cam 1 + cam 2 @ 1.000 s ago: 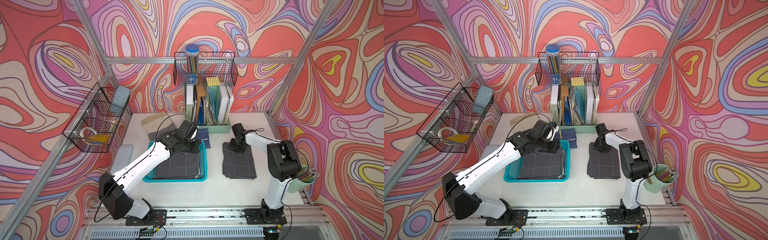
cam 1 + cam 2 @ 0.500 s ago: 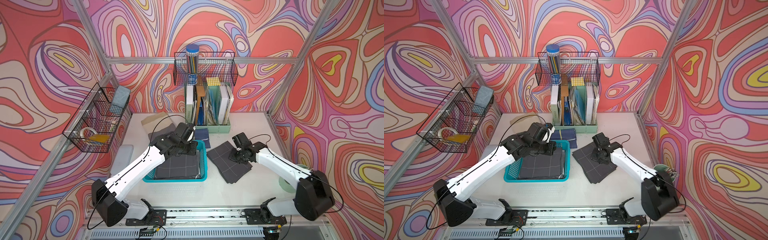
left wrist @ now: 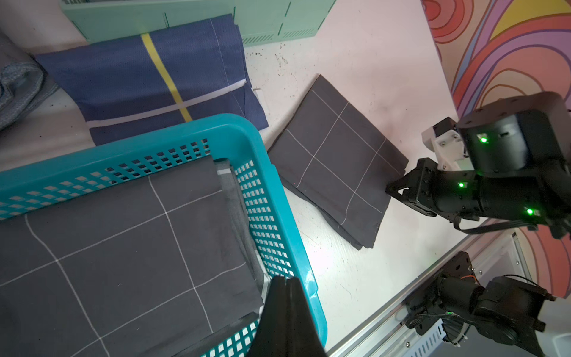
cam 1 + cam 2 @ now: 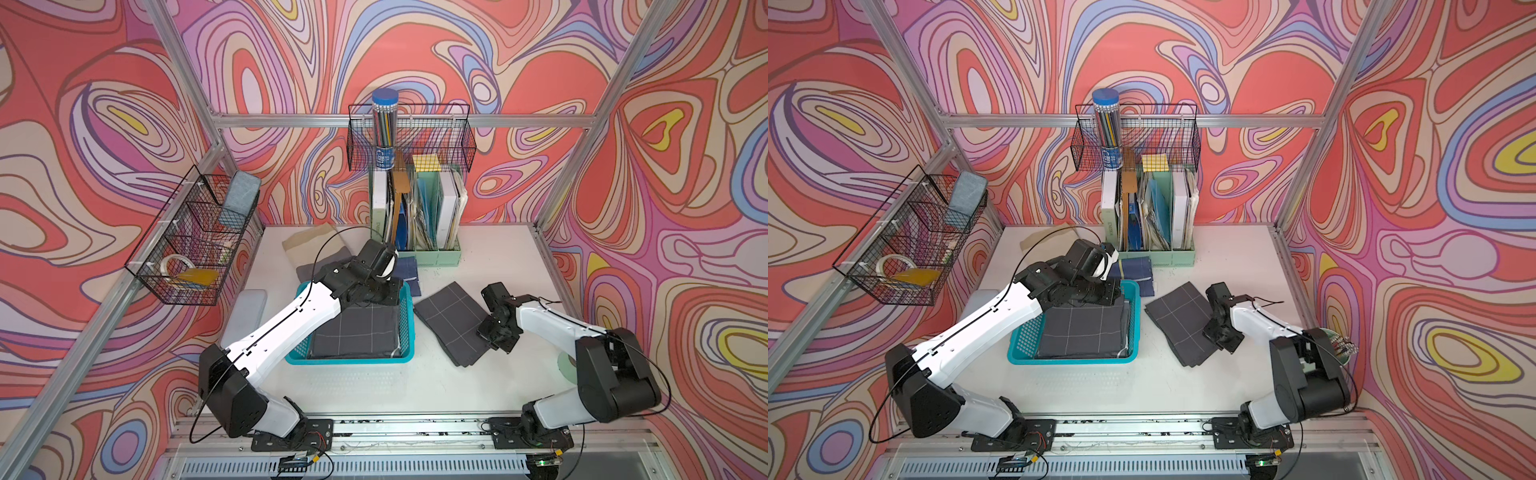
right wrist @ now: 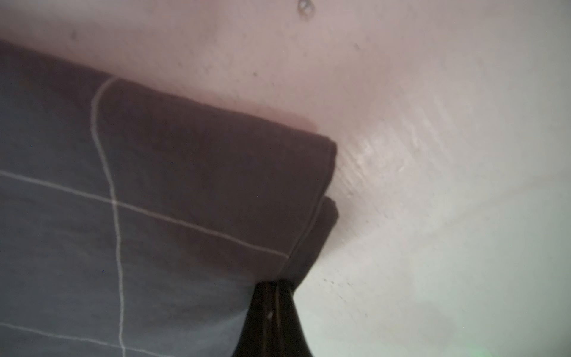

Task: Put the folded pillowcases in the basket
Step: Adjust the pillowcase at the center of the board.

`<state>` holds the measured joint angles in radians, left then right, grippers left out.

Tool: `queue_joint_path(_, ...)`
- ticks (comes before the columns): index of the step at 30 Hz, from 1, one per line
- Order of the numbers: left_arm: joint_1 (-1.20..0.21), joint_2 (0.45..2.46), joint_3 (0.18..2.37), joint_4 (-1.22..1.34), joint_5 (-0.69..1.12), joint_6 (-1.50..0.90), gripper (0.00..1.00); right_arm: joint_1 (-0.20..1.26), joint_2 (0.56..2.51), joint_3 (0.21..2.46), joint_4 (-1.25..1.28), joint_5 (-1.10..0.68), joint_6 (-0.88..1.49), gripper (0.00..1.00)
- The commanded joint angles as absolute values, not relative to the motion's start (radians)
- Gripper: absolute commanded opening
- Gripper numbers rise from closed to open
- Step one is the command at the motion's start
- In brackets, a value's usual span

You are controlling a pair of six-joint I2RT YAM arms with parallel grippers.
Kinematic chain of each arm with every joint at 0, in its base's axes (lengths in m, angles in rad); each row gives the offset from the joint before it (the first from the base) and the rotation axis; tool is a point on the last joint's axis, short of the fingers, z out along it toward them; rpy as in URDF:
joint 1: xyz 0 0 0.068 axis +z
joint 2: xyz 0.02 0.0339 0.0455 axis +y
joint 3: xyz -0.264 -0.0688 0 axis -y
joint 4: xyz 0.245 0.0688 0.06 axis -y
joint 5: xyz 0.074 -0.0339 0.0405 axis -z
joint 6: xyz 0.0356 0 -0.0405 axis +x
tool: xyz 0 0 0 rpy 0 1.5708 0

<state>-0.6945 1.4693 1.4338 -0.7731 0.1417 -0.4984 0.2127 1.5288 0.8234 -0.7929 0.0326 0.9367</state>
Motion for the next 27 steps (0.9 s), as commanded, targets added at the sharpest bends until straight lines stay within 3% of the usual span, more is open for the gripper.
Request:
queue_joint_path(1, -0.698, 1.479, 1.458, -0.774, 0.165, -0.503, 0.00, 0.158, 1.627, 0.852, -0.768, 0.116, 0.883, 0.00)
queue_joint_path(5, -0.706, 1.526, 1.514, -0.800, 0.183, -0.485, 0.00, 0.113, 1.646, 0.961, -0.851, 0.291, 0.822, 0.00)
queue_joint_path(8, -0.727, 1.600, 1.591, -0.825, 0.179, -0.444, 0.00, 0.096, 1.682, 1.051, -0.809, 0.273, 0.791, 0.00)
queue_joint_path(14, -0.730, 1.736, 1.714, -0.823, 0.224, -0.429, 0.00, 0.071, 1.930, 1.329, -0.826, 0.273, 0.663, 0.00)
queue_joint_path(16, -0.730, 1.771, 1.737, -0.820, 0.240, -0.434, 0.00, 0.071, 1.901, 1.361, -0.828, 0.250, 0.657, 0.00)
queue_joint_path(21, -0.732, 1.802, 1.733, -0.798, 0.241, -0.440, 0.00, 0.124, 1.578, 1.162, -0.763, 0.102, 0.682, 0.00)
queue_joint_path(27, -0.734, 1.808, 1.712, -0.780, 0.254, -0.465, 0.00, 0.280, 1.403, 0.865, -0.768, -0.039, 0.830, 0.00)
